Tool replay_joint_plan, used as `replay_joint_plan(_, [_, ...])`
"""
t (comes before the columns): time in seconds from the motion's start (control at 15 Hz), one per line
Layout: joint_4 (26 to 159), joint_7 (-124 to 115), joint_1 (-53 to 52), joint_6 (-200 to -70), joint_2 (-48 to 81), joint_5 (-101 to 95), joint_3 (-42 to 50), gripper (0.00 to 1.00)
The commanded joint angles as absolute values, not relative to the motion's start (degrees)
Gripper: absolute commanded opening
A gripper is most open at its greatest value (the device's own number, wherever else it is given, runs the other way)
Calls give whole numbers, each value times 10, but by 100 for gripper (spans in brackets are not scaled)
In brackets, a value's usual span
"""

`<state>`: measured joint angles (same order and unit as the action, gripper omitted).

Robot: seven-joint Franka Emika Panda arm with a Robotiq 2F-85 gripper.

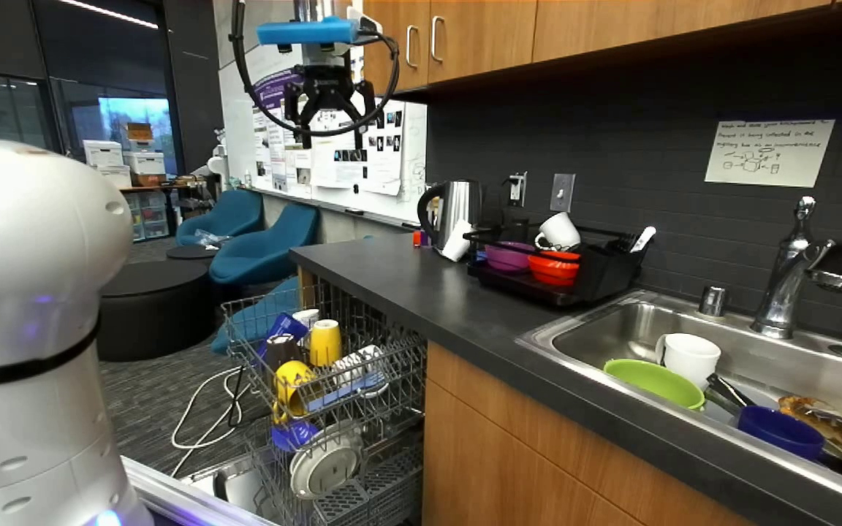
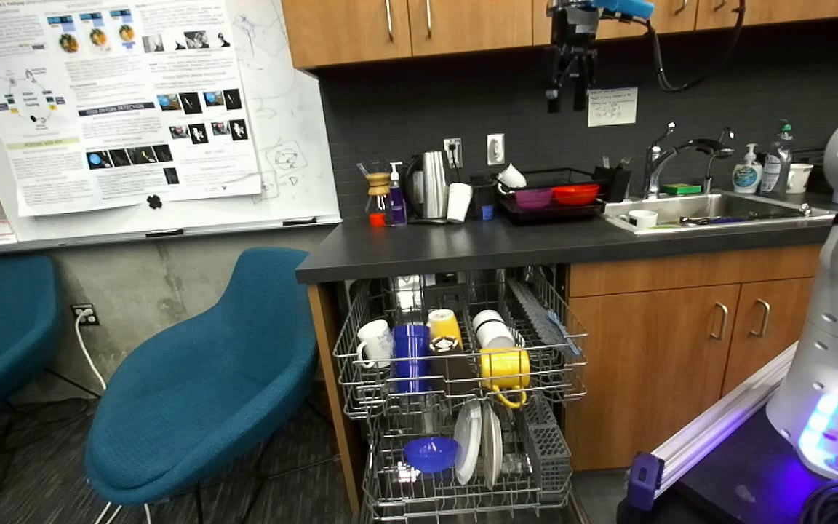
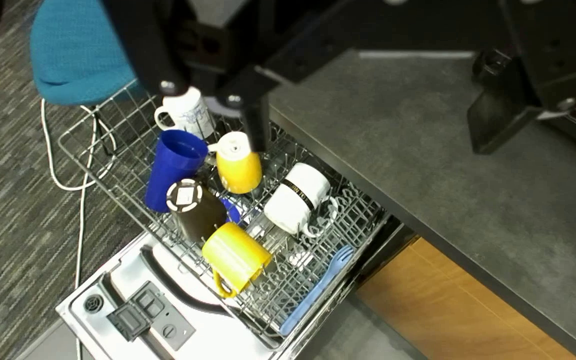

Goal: Push the top rack in the dishwasher backwards.

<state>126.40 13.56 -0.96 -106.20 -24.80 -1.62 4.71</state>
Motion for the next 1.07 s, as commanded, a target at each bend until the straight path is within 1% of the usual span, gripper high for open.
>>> replay_joint_plan(0.0, [1260, 163, -29, -1020, -243, -18, 25, 100])
replay_joint_plan(0.27, [1270, 217, -73, -988, -239, 12, 5, 100])
replay_joint_plan(0.67, [1305, 279, -130, -942, -198, 43, -34, 100])
replay_joint_plan(1.0, [1357, 335, -174, -971, -154, 60, -80, 100])
